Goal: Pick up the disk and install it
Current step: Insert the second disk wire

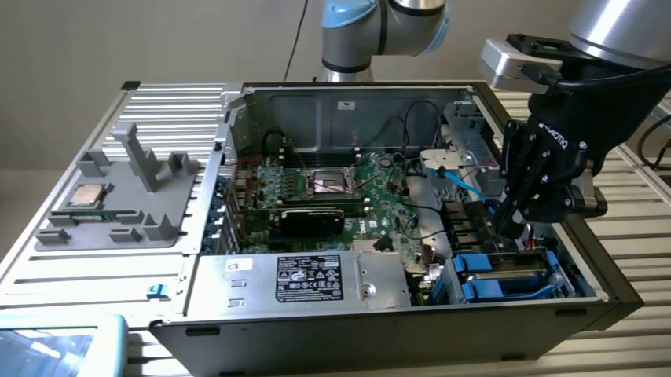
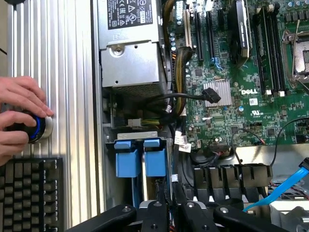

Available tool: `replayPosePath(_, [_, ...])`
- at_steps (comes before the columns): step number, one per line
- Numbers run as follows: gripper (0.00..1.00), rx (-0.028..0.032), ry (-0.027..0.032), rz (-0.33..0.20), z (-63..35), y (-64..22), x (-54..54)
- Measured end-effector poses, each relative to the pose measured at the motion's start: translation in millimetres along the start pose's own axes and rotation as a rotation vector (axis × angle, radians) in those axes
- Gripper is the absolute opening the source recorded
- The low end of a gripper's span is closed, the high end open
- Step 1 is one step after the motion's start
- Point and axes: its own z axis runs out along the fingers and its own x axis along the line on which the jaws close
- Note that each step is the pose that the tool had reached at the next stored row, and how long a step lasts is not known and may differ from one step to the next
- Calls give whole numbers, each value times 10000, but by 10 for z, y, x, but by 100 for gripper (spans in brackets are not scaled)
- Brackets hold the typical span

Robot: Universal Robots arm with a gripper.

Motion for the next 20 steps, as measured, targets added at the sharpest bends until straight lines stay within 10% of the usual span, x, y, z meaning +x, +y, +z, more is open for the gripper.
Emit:
replayPosePath(9, [16,198,-513,-28,66,23,123])
replayPosePath(20, [16,368,-574,-57,176,24,153])
